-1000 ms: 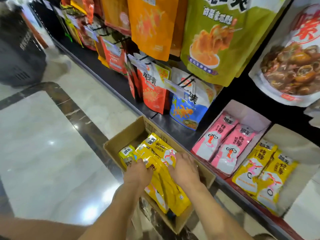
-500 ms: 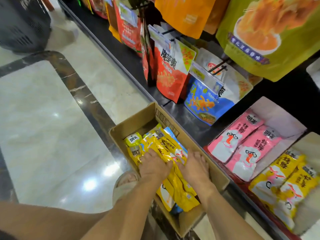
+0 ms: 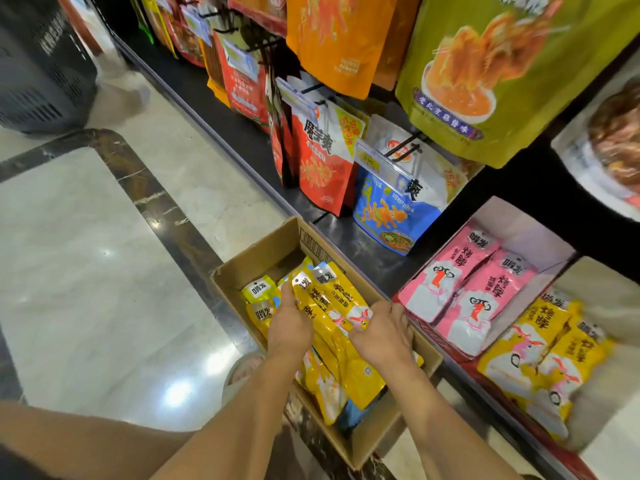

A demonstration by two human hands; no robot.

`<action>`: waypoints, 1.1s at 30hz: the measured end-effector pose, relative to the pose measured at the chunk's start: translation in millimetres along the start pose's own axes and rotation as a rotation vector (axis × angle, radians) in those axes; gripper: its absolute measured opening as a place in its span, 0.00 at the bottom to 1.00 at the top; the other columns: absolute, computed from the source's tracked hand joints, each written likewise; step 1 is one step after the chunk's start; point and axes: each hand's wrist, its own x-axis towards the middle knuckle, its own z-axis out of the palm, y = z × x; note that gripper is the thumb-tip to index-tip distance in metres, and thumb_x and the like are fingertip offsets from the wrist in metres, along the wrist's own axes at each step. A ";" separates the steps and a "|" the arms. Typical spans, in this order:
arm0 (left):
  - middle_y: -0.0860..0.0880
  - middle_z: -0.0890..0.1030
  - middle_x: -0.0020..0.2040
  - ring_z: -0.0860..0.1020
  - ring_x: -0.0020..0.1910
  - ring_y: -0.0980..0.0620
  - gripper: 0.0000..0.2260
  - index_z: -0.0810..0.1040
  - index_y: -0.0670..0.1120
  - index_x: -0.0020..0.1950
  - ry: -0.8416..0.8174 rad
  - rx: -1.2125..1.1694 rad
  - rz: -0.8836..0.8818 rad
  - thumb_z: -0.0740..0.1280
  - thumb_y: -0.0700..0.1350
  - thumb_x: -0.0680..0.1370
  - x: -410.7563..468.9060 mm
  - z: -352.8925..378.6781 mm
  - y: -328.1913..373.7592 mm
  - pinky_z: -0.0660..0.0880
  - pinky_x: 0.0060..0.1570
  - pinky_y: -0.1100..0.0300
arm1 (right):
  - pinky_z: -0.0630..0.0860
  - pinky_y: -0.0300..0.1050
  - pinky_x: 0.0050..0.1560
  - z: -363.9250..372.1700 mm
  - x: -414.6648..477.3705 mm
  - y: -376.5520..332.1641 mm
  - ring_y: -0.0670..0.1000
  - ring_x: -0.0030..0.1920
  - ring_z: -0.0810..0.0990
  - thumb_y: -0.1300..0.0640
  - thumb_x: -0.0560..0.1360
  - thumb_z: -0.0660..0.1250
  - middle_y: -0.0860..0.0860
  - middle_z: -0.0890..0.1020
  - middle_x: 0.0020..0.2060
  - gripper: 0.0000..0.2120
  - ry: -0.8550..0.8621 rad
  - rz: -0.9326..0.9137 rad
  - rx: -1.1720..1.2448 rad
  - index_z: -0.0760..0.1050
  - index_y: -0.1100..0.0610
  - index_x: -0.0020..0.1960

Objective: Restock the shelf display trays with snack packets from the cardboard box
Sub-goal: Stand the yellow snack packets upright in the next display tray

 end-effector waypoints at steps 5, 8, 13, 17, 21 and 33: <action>0.44 0.79 0.48 0.80 0.45 0.43 0.19 0.61 0.48 0.77 0.078 -0.232 0.079 0.54 0.43 0.85 -9.1 -21.9 25.1 0.72 0.44 0.56 | 0.75 0.51 0.53 -22.6 -17.7 5.0 0.59 0.57 0.79 0.41 0.70 0.73 0.53 0.80 0.54 0.26 0.060 0.018 0.188 0.65 0.52 0.57; 0.44 0.79 0.48 0.77 0.42 0.48 0.09 0.71 0.44 0.58 0.100 -0.368 0.061 0.57 0.47 0.84 -17.2 -26.7 43.2 0.70 0.42 0.55 | 0.77 0.50 0.50 -35.6 -28.0 12.9 0.57 0.51 0.80 0.41 0.68 0.76 0.48 0.81 0.49 0.28 0.104 0.028 0.382 0.64 0.50 0.58; 0.46 0.77 0.37 0.74 0.36 0.47 0.07 0.76 0.44 0.44 -0.021 -0.534 0.091 0.66 0.46 0.79 -32.2 -13.4 73.5 0.72 0.37 0.52 | 0.80 0.51 0.54 -58.4 -40.8 36.3 0.46 0.49 0.83 0.35 0.63 0.77 0.42 0.84 0.47 0.31 0.164 0.008 0.750 0.72 0.46 0.59; 0.45 0.79 0.36 0.76 0.35 0.48 0.03 0.77 0.45 0.41 -0.119 -0.479 0.158 0.67 0.43 0.74 -52.1 6.4 96.2 0.74 0.38 0.52 | 0.75 0.42 0.51 -79.1 -53.2 61.0 0.44 0.51 0.81 0.37 0.74 0.71 0.38 0.80 0.47 0.21 0.247 0.035 0.835 0.73 0.49 0.60; 0.48 0.84 0.38 0.82 0.37 0.49 0.05 0.79 0.48 0.44 -0.244 -0.490 0.201 0.70 0.43 0.69 -76.4 30.9 118.3 0.79 0.42 0.51 | 0.69 0.27 0.36 -95.9 -63.1 97.2 0.39 0.40 0.75 0.51 0.79 0.68 0.46 0.77 0.43 0.11 0.348 0.095 0.898 0.77 0.59 0.55; 0.44 0.86 0.43 0.84 0.41 0.42 0.05 0.83 0.47 0.47 -0.493 -0.427 0.318 0.74 0.43 0.72 -121.6 127.7 170.9 0.80 0.42 0.42 | 0.78 0.46 0.45 -128.2 -90.7 201.3 0.53 0.40 0.84 0.56 0.77 0.70 0.52 0.85 0.40 0.02 0.600 0.366 1.135 0.79 0.54 0.47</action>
